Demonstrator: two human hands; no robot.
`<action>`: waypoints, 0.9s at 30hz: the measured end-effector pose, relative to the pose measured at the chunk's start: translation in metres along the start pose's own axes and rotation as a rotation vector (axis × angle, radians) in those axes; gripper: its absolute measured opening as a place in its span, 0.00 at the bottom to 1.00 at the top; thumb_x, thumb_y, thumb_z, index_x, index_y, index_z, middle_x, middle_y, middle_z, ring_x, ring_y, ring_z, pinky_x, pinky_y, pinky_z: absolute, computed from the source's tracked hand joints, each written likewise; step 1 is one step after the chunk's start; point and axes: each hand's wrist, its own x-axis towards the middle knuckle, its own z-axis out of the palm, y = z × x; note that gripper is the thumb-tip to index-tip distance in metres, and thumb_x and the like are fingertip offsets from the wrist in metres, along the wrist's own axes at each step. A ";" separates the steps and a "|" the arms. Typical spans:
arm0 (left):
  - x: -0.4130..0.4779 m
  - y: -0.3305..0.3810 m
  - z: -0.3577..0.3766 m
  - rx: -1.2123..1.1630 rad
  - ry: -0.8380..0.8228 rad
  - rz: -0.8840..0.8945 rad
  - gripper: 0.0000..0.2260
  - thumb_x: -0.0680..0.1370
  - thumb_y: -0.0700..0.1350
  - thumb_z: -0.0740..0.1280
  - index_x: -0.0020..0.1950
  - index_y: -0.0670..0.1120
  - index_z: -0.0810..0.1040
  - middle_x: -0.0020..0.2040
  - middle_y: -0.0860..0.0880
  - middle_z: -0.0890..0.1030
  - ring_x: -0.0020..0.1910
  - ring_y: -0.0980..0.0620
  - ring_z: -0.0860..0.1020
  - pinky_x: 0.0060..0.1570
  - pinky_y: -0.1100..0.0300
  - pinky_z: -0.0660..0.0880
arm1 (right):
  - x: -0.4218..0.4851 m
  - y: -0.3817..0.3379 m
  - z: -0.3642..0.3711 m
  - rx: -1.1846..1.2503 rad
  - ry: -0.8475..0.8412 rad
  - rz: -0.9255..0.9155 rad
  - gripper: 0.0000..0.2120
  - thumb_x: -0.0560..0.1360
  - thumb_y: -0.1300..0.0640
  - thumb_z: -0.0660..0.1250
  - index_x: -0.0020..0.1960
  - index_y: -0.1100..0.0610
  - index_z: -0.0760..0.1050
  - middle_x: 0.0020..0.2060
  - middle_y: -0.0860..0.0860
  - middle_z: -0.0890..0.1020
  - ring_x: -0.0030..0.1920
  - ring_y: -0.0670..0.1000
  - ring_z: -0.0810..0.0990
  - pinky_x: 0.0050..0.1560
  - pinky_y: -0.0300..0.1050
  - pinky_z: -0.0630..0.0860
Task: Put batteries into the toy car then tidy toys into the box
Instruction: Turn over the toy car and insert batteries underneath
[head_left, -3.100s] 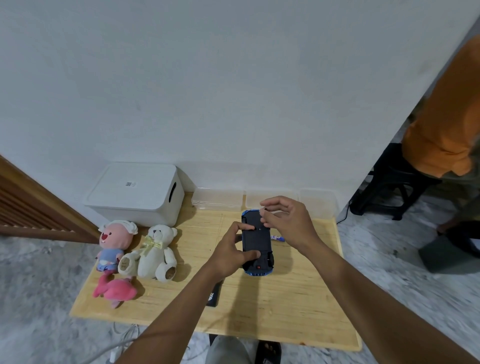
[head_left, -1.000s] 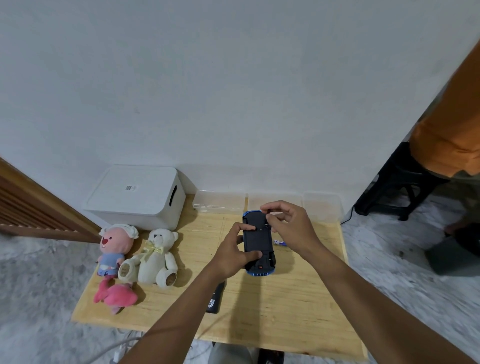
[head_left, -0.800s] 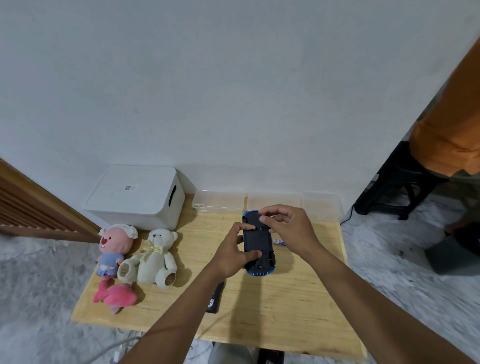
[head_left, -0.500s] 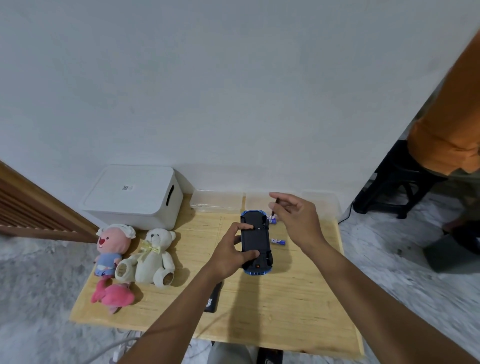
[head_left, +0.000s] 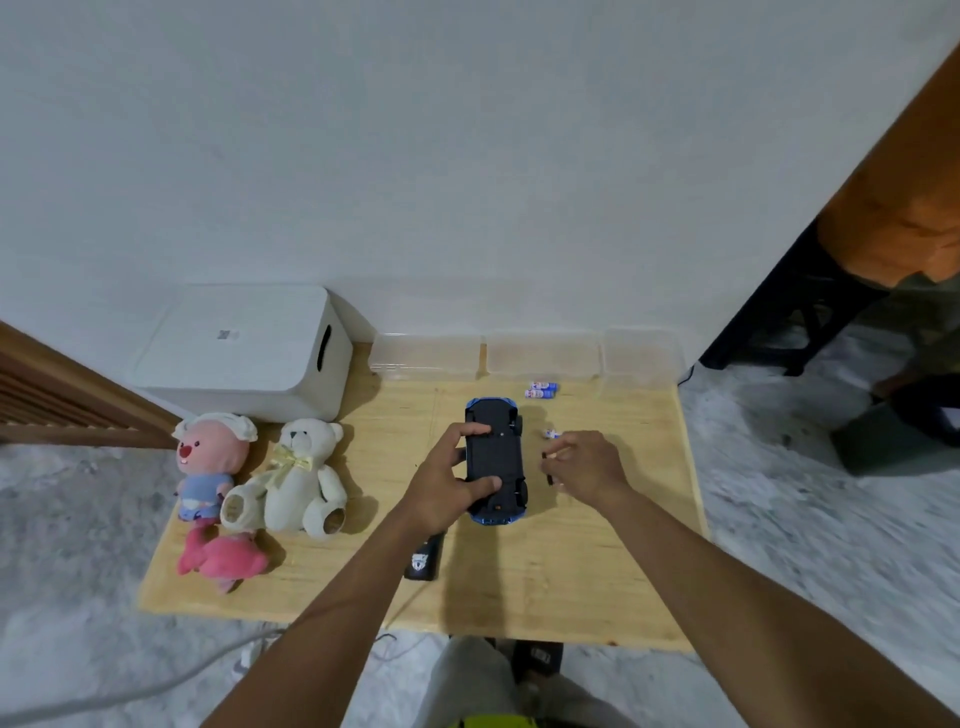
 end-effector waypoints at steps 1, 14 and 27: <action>0.000 -0.003 -0.002 -0.003 -0.007 -0.001 0.26 0.76 0.34 0.75 0.68 0.55 0.73 0.63 0.42 0.79 0.61 0.41 0.81 0.51 0.46 0.84 | 0.002 0.004 0.007 -0.057 -0.006 0.003 0.05 0.70 0.60 0.78 0.45 0.55 0.84 0.44 0.55 0.85 0.43 0.54 0.85 0.47 0.53 0.84; 0.001 -0.030 -0.025 0.001 -0.071 -0.009 0.28 0.76 0.35 0.76 0.67 0.60 0.73 0.63 0.45 0.81 0.52 0.51 0.85 0.48 0.55 0.84 | 0.000 0.038 0.046 -0.146 0.071 -0.024 0.09 0.71 0.59 0.77 0.46 0.49 0.79 0.33 0.45 0.80 0.39 0.51 0.82 0.41 0.42 0.78; 0.013 -0.001 -0.037 -0.031 -0.108 0.010 0.27 0.77 0.33 0.74 0.69 0.56 0.72 0.63 0.41 0.79 0.56 0.48 0.84 0.46 0.56 0.83 | -0.036 -0.028 0.013 -0.295 0.111 -0.588 0.22 0.70 0.41 0.75 0.62 0.36 0.74 0.52 0.35 0.73 0.46 0.39 0.76 0.48 0.39 0.75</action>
